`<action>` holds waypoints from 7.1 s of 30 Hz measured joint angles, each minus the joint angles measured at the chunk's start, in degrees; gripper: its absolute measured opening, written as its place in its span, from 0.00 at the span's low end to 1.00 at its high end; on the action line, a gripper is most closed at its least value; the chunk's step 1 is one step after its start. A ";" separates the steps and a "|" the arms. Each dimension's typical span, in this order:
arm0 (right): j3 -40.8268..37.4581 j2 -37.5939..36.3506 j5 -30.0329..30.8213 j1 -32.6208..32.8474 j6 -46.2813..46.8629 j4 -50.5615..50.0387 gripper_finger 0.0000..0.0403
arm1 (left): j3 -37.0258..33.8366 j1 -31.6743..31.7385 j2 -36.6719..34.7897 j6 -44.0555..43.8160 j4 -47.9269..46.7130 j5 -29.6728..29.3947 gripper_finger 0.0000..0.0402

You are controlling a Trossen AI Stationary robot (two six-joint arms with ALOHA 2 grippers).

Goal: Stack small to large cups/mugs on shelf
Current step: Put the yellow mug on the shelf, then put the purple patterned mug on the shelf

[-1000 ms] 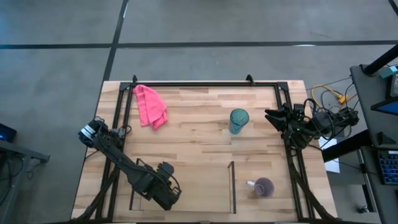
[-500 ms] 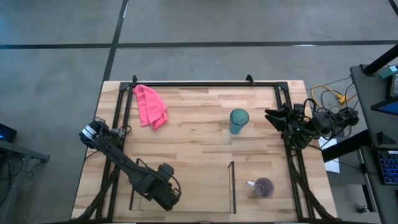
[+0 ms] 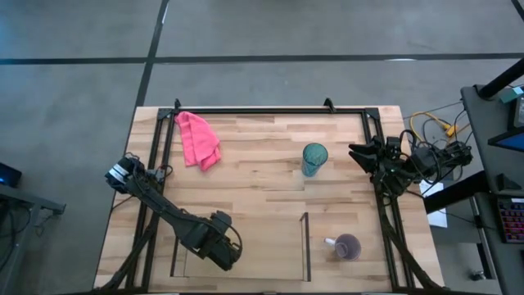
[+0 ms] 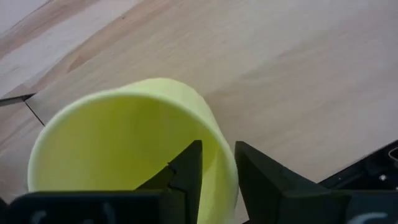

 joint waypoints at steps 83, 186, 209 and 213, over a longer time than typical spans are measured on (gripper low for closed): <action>38.04 56.77 -50.94 9.05 49.52 -61.32 0.40 | 24.19 24.83 -0.24 71.02 14.05 -13.91 0.20; 65.51 69.59 -24.61 12.36 33.53 -77.13 0.03 | 24.02 26.05 -0.24 82.75 17.75 -10.14 0.20; 69.53 72.32 -23.71 1.71 4.87 -53.45 0.03 | 25.83 26.19 -1.81 72.69 0.25 -22.89 0.20; 69.53 75.87 -26.43 0.72 2.39 -51.10 0.03 | 25.81 26.37 -4.60 69.09 -4.32 -25.82 0.20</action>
